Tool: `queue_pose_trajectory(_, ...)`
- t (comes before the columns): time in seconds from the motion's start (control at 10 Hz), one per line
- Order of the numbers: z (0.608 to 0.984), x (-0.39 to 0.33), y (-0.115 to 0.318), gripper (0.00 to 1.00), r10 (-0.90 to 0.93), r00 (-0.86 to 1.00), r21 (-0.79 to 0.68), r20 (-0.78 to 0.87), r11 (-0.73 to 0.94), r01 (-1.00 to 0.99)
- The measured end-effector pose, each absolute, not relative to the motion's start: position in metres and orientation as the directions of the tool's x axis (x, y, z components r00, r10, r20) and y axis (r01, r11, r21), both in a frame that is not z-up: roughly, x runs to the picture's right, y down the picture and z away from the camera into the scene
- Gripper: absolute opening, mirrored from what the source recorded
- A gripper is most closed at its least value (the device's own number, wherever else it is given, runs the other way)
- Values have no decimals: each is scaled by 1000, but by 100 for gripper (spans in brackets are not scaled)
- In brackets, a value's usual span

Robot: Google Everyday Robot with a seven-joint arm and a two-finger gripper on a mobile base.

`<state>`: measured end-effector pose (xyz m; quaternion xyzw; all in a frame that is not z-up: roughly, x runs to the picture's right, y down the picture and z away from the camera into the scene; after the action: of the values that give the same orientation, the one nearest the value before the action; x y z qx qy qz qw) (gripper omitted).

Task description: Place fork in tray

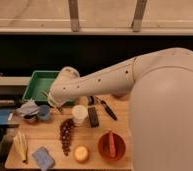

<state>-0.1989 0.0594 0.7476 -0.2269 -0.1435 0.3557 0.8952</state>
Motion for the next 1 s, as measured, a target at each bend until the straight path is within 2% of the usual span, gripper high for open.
queue_pose_trajectory(0.6, 766, -211, 7, 0, 717, 681, -464, 146, 658, -593)
queue_pose_trajectory(0.8, 783, -194, -13, 0, 716, 692, -472, 92, 643, -603)
queue_pose_trajectory(1.0, 795, -186, -13, 0, 705, 709, -503, 25, 622, -600)
